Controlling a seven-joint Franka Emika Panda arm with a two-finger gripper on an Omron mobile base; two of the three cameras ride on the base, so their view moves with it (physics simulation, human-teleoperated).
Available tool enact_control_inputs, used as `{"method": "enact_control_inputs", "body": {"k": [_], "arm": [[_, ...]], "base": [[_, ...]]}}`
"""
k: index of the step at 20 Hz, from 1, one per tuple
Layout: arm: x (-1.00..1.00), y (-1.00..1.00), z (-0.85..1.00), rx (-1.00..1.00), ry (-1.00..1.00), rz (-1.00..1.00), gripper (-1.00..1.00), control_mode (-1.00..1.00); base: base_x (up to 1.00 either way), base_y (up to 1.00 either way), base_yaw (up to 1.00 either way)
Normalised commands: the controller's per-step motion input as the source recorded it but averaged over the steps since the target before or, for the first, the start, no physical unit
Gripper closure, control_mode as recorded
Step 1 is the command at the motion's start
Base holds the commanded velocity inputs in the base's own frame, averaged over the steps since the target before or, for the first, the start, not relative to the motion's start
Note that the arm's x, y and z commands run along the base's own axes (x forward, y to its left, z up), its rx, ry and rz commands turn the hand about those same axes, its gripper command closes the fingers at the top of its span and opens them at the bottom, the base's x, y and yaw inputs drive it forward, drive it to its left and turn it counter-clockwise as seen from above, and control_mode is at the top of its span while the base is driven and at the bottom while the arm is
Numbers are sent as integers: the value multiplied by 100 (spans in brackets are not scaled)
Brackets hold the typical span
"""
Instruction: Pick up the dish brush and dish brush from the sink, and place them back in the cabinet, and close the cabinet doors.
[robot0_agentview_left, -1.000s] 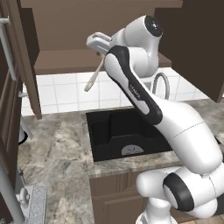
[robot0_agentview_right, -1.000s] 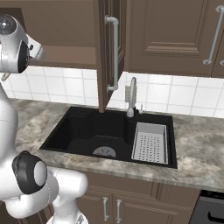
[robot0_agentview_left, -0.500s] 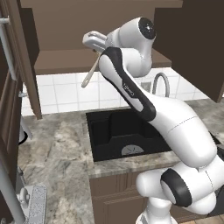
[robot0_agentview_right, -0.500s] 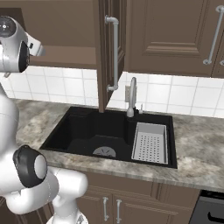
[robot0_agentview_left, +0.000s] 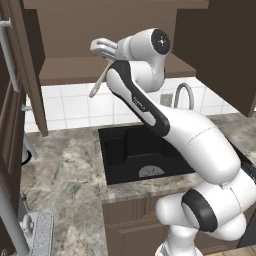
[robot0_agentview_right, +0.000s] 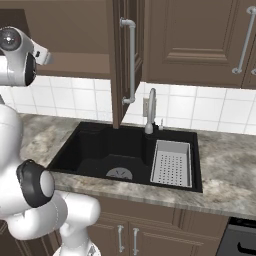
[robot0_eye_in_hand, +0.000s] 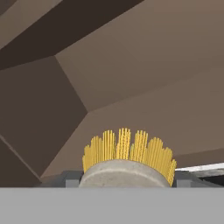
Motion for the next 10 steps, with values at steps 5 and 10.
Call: {"method": "enact_control_inputs", "body": {"k": [5, 10], "arm": [[29, 11, 1, 1, 0, 0, 100, -100], [26, 15, 10, 6, 9, -1, 100, -100]], "base": [[0, 0, 0], [0, 0, 0]]}}
